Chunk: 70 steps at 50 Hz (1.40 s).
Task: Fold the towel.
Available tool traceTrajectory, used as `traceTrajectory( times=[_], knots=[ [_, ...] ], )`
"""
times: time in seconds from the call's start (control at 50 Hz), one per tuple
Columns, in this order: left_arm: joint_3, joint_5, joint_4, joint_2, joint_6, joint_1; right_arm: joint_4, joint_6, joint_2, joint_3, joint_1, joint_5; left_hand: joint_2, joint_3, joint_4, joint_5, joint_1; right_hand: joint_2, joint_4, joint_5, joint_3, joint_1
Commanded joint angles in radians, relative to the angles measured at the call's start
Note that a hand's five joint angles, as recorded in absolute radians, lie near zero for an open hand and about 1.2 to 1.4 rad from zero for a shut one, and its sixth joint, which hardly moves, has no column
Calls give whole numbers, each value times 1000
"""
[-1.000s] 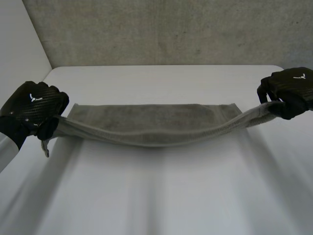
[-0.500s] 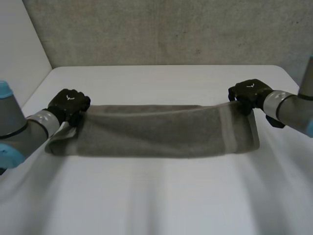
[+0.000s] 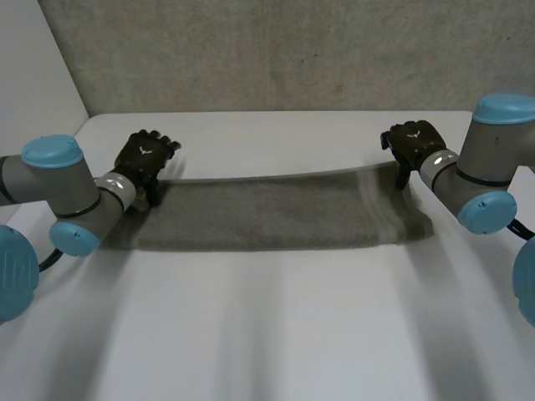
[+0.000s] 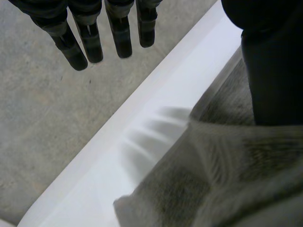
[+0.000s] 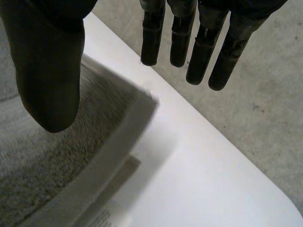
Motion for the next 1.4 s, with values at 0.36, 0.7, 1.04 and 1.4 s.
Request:
traceTrajectory(
  times=[0.36,0.7,1.04,1.4],
  knots=[
    [-586,5,53,558,-21,37,-188,-133,-622,871,23,-7,-103,-93,-90,-242,-93,-16,-14,16,-16,-19],
    [-1007,9,248,769,-32,75,-343,-167,-434,904,-26,-26,-106,-96,-93,-245,-96,212,215,245,213,209],
    [-1018,11,276,760,-99,82,-329,-164,-424,844,-129,14,-106,-96,-93,-245,-96,951,954,984,952,948],
    [-1012,11,276,766,-102,109,-183,-301,-533,732,-400,-18,-106,-96,-93,-245,-96,951,954,984,952,948]
  ],
)
